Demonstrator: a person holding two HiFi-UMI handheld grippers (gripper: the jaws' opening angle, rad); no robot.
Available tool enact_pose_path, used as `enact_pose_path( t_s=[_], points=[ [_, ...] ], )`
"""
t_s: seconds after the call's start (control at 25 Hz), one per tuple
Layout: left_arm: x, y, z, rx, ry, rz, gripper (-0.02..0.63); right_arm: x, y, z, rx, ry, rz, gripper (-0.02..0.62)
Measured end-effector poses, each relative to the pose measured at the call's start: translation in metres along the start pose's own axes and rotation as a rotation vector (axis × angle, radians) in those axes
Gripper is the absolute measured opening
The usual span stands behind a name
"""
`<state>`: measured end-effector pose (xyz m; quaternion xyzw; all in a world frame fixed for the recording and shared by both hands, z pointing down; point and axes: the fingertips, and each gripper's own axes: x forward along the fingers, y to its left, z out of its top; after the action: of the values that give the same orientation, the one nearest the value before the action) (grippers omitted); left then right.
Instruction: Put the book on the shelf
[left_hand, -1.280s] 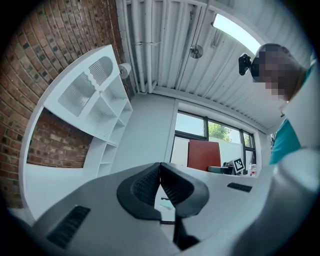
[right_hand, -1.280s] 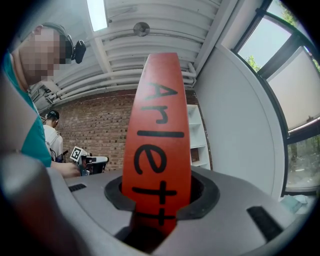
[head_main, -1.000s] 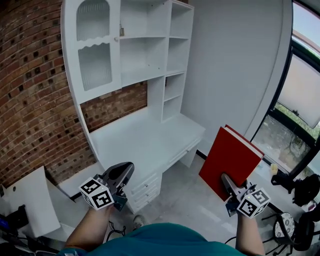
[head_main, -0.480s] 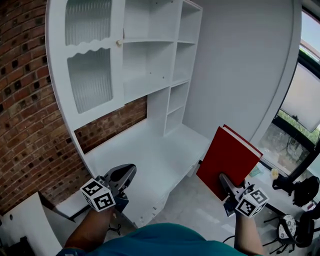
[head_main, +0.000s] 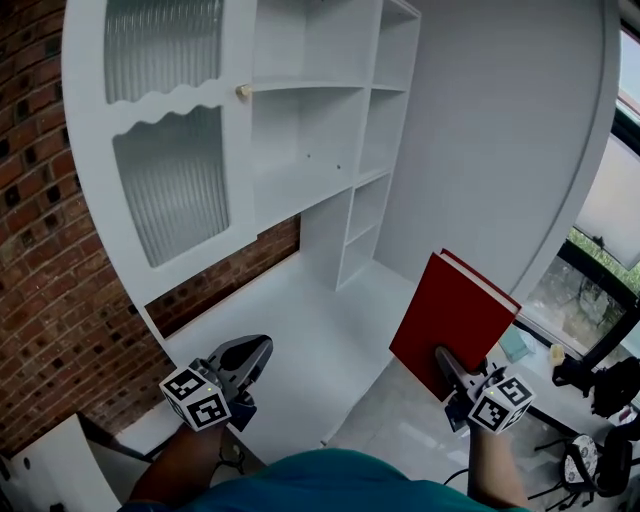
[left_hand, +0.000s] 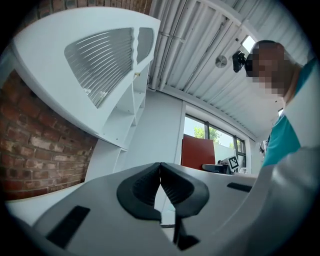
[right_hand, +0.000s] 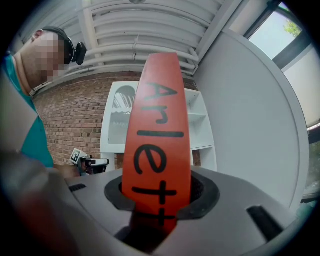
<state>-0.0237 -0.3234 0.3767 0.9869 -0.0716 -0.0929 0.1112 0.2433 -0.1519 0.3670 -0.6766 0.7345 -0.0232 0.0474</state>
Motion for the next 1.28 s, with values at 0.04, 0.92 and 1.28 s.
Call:
enact_pose_path(
  t_s=[0.04, 0.92, 1.28],
  points=[
    [0.003, 0.004, 0.0, 0.0, 0.003, 0.002, 0.015, 0.005, -0.003, -0.001, 0.001, 0.0, 0.003, 0.175],
    [0.085, 0.016, 0.003, 0.046, -0.061, 0.25, 0.015, 0.09, -0.135, 0.031, -0.245, 0.022, 0.218, 0.175],
    [0.06, 0.025, 0.012, 0.059, -0.051, 0.296, 0.015, 0.144, -0.113, 0.058, -0.598, 0.012, 0.242, 0.175]
  ],
)
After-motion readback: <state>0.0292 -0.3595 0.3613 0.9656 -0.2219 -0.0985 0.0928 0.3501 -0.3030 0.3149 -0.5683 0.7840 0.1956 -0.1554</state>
